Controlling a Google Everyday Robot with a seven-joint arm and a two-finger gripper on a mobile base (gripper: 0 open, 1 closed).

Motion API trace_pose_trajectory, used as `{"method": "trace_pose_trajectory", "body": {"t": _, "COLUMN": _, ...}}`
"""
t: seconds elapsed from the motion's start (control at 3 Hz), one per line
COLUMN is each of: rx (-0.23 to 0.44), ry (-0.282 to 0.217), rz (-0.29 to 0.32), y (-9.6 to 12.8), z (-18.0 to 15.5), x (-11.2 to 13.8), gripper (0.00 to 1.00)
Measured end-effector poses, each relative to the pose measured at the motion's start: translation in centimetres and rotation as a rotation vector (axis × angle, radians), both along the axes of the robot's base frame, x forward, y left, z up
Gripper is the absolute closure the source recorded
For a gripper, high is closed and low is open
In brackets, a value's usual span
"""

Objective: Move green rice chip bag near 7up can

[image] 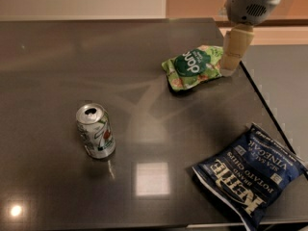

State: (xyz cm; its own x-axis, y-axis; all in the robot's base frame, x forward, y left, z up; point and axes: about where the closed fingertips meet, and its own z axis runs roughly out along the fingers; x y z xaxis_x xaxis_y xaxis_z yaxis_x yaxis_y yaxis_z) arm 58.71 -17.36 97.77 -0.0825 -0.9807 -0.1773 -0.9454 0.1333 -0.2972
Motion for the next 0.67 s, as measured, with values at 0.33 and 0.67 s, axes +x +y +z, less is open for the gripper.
{"method": "trace_pose_trajectory", "body": {"t": 0.33, "rx": -0.014, "ry": 0.008, "rz": 0.007, "y": 0.1, "z": -1.4, "x": 4.4, "gripper": 0.00}}
{"method": "trace_pose_trajectory", "body": {"t": 0.67, "rx": -0.020, "ry": 0.042, "rz": -0.008, "y": -0.6, "z": -3.3, "x": 6.3, "gripper": 0.00}}
